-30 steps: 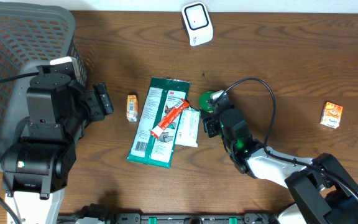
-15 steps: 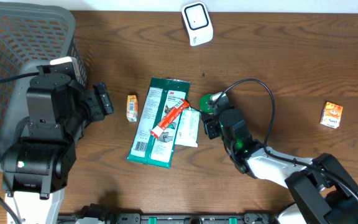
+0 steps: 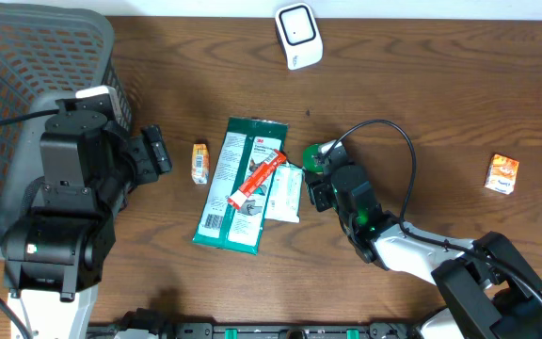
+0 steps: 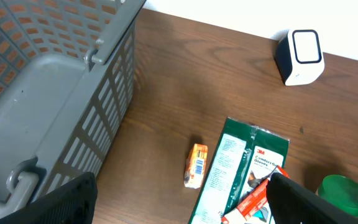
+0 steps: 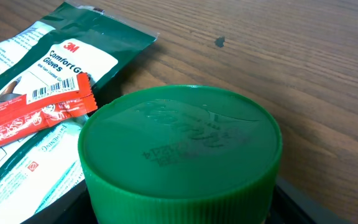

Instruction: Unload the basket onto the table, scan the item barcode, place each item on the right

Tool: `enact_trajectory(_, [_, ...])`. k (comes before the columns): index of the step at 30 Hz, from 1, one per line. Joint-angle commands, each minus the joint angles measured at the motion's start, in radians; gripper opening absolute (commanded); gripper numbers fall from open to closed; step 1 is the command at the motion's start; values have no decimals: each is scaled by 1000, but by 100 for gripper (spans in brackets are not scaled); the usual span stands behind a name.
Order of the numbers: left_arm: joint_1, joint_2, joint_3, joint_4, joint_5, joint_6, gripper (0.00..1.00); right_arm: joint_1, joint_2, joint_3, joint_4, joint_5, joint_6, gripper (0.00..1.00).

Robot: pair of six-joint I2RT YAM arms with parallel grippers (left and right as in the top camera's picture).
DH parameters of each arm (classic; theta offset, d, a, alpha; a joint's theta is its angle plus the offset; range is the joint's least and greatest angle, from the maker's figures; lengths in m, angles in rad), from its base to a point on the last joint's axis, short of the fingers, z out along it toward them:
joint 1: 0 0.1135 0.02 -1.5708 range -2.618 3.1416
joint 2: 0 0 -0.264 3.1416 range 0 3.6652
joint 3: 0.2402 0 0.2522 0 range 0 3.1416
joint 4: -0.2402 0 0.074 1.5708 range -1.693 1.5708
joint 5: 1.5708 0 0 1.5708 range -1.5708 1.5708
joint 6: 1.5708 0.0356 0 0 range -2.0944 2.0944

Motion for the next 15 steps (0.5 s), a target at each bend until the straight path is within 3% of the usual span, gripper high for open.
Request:
enact_trajectory(1, [6, 0, 10, 0, -6, -6, 87, -3, -1, 3, -2, -2, -12, 25])
enact_trajectory(9, [6, 0, 10, 0, -6, -6, 87, -2, -1, 3, -6, -2, -12, 32])
enact_trajectory(15, [6, 0, 10, 0, -6, -6, 87, -2, -1, 3, -6, -2, -12, 47])
